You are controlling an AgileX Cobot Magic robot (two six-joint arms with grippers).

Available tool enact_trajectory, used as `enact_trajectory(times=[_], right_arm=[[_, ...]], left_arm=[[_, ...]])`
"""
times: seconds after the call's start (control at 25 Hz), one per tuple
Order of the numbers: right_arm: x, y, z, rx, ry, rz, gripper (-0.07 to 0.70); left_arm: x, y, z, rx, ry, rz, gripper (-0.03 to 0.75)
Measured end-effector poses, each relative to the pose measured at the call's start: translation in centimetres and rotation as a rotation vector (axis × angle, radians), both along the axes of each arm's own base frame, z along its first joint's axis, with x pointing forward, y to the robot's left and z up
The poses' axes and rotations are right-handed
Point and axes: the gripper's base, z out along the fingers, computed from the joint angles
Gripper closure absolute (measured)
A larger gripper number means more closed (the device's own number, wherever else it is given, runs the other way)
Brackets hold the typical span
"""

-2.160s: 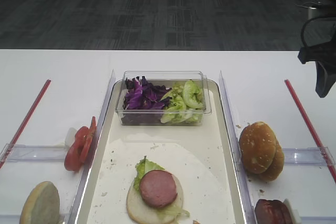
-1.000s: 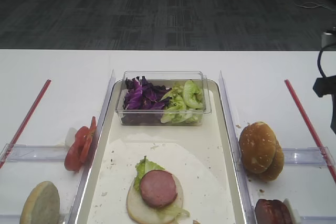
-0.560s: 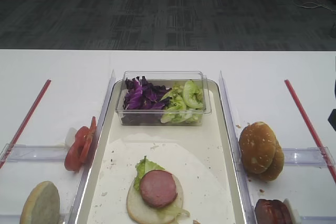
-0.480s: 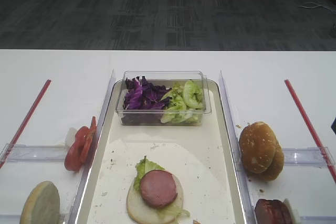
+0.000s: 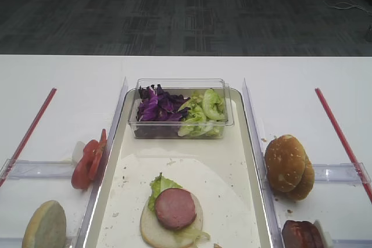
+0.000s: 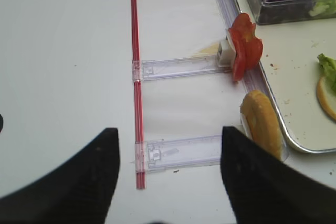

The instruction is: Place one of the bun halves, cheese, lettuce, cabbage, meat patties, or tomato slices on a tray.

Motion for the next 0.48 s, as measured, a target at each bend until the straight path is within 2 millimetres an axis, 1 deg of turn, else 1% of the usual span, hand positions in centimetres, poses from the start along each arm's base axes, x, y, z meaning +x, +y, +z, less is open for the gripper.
enact_trajectory(times=[0.28,0.48], right_arm=[[-2.0,0.0,-0.7,0.000,-0.038,-0.006,0.241],[-3.0,0.1,-0.3,0.000,-0.086,-0.007,0.241]], left_arm=[[0.0,0.0,0.0,0.000,0.000,0.000,0.288],[0.0,0.0,0.0,0.000,0.000,0.000,0.288]])
